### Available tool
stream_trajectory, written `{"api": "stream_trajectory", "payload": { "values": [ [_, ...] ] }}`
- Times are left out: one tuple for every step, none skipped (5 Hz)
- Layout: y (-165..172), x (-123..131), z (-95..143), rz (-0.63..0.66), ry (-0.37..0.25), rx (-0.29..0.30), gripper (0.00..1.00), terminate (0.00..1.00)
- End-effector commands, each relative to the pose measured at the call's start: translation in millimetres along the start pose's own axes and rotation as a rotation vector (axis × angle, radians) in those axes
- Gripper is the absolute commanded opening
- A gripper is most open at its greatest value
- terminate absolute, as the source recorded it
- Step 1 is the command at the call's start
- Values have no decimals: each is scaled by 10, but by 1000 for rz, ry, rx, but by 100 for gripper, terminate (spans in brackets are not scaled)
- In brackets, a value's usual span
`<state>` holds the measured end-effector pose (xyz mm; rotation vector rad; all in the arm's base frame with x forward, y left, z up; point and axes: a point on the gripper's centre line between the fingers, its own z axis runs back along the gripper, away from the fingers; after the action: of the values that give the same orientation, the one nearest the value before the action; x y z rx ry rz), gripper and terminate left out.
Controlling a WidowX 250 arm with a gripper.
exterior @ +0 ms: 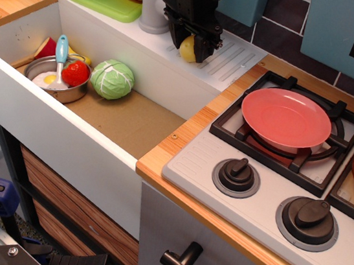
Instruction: Put potato on plate
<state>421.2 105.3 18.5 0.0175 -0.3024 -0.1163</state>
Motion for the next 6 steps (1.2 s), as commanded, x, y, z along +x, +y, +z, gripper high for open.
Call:
{"api": "stream_trajectory", "payload": {
  "values": [
    [-250,137,544,-11,-56,113,0,0],
    [-509,191,884,12,-14,101,0,0],
    [-862,227,1163,-7,-46,54,0,0],
    [-1231,151,1245,10,-10,-28,0,0],
    [-1470,-12,1201,-20,27,-73,0,0],
    [-1551,-50,1122,-41,132,-145,0,0]
  ]
}}
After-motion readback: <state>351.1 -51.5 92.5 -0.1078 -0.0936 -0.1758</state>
